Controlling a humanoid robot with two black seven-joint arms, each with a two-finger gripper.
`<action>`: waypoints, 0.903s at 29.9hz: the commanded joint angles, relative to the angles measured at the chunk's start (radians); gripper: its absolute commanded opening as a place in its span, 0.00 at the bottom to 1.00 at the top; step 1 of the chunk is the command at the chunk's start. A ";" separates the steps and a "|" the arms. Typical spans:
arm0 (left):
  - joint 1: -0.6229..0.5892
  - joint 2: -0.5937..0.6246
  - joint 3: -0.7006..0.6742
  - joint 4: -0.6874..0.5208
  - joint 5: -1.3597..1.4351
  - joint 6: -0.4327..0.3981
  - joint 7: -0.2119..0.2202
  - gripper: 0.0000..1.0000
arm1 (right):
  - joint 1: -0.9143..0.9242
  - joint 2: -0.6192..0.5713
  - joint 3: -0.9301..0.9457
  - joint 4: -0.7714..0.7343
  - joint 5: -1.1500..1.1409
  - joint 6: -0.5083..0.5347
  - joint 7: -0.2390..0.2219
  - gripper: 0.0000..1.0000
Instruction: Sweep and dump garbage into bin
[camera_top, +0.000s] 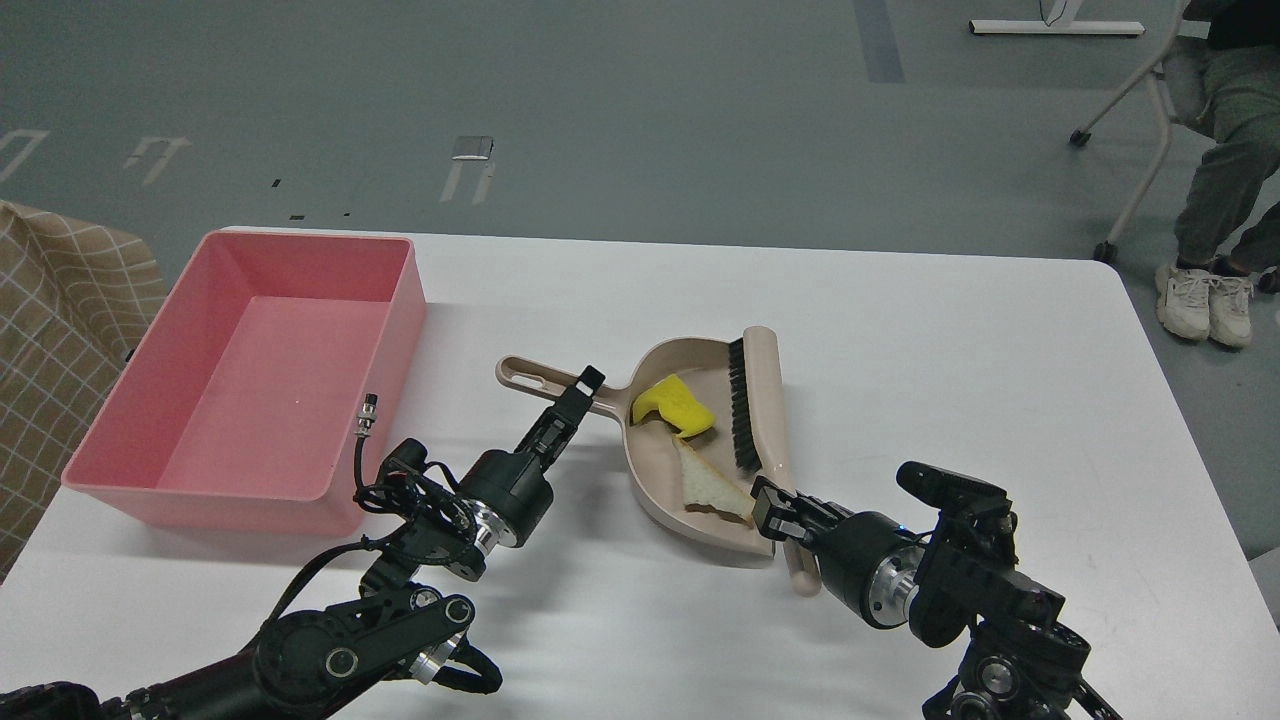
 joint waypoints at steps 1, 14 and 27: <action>0.000 0.002 0.000 0.000 0.000 0.000 -0.001 0.21 | 0.013 0.000 0.006 0.012 0.000 0.000 -0.001 0.00; -0.001 0.001 0.000 0.000 -0.012 0.000 0.002 0.20 | 0.053 -0.021 0.197 0.031 0.003 0.000 0.002 0.00; -0.029 -0.013 -0.017 0.000 -0.130 0.000 0.011 0.00 | 0.044 -0.195 0.257 0.028 0.119 0.000 0.013 0.00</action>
